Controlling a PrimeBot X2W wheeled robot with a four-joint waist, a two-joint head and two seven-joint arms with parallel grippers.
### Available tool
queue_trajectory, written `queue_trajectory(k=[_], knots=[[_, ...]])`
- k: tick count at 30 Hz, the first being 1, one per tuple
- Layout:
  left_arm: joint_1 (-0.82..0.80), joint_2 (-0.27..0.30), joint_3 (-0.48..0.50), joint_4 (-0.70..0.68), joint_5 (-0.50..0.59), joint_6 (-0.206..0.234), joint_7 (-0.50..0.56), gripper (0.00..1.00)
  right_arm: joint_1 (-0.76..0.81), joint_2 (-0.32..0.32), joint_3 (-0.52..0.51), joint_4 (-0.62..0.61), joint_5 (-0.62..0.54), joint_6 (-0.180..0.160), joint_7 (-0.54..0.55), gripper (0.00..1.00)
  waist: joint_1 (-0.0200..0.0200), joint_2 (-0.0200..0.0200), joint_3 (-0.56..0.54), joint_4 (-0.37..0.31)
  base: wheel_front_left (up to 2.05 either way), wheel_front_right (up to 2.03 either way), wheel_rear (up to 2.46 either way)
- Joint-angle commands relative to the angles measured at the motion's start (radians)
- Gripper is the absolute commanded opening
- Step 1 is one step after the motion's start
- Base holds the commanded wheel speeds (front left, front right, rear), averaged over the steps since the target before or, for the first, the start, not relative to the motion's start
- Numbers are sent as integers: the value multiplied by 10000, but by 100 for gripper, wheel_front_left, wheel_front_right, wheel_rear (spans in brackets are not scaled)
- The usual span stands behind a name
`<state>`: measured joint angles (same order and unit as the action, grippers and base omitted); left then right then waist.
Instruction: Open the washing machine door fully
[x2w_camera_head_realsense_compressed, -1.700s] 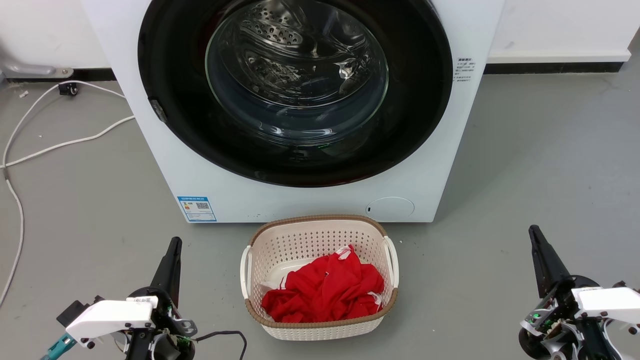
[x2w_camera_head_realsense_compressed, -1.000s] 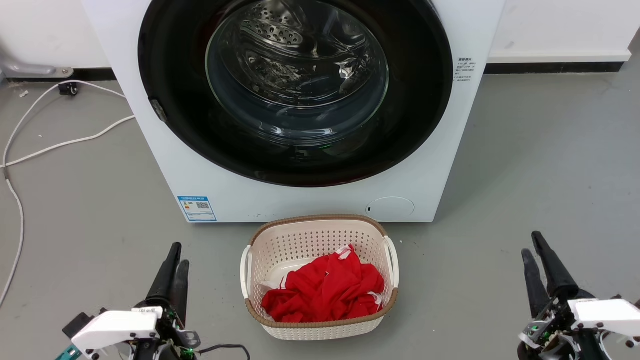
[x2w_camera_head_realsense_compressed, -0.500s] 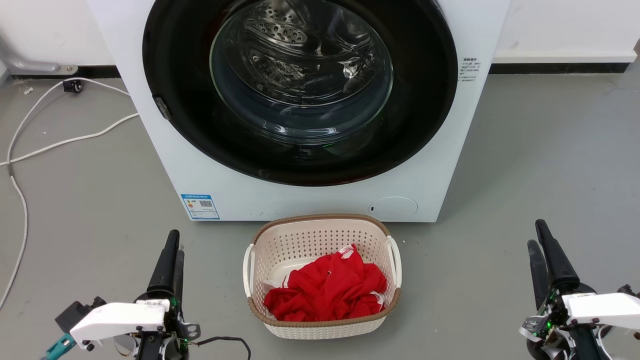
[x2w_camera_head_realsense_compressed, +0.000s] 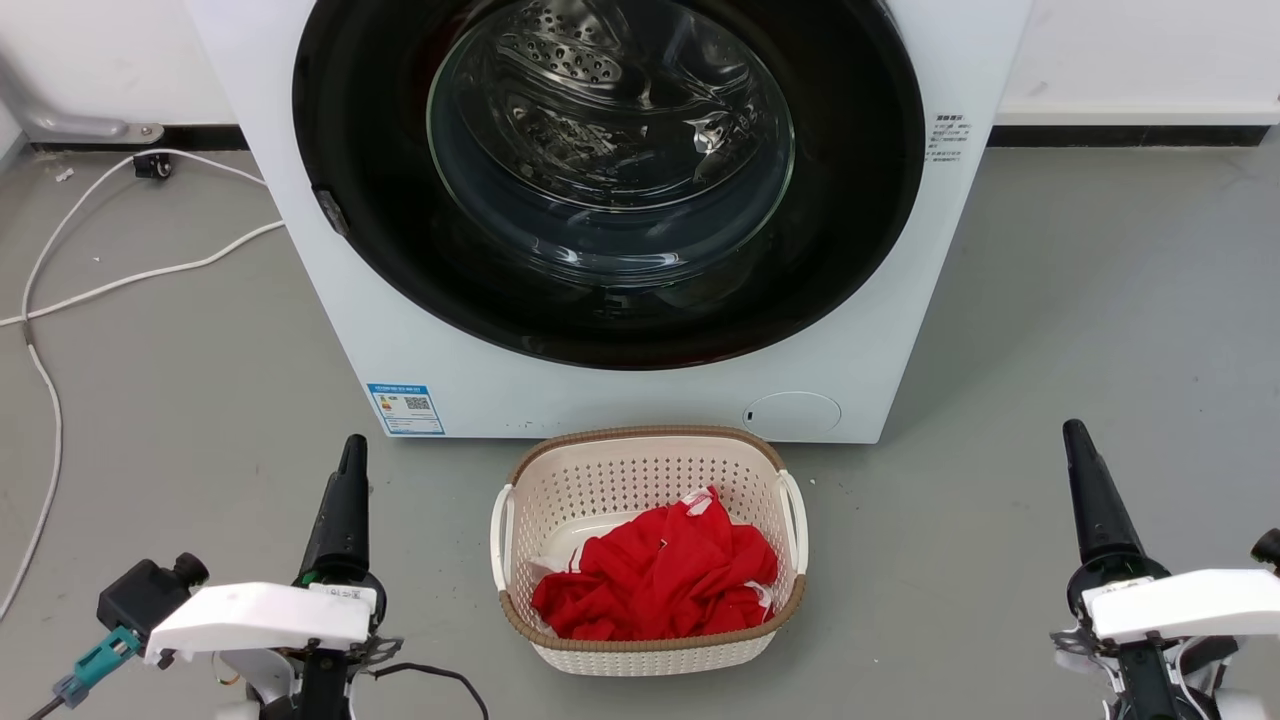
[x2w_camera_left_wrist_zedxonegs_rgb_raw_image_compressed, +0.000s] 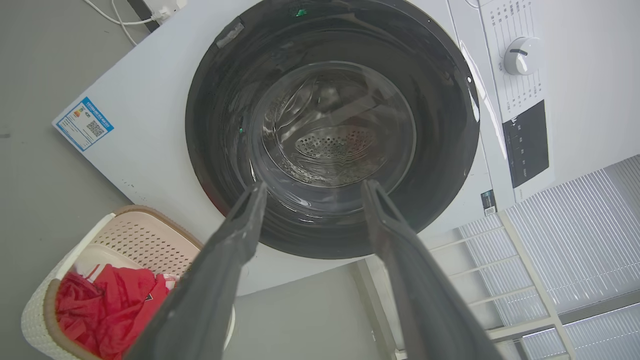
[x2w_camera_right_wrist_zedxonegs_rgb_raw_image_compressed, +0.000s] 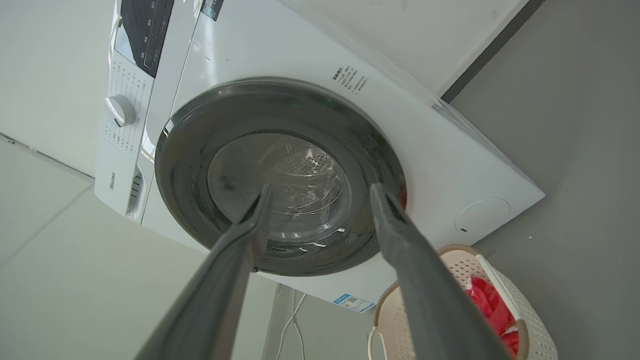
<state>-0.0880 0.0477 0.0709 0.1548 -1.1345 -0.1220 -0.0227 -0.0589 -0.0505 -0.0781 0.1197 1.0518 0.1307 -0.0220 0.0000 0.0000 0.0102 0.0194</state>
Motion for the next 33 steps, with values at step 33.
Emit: queue_trajectory(k=[33], knots=[[-489,218,-207,-352,5675,337,-1111,100,376,-8,97,-1052,-5851,0,-693,100,0,0,124,-165,0,0,0]])
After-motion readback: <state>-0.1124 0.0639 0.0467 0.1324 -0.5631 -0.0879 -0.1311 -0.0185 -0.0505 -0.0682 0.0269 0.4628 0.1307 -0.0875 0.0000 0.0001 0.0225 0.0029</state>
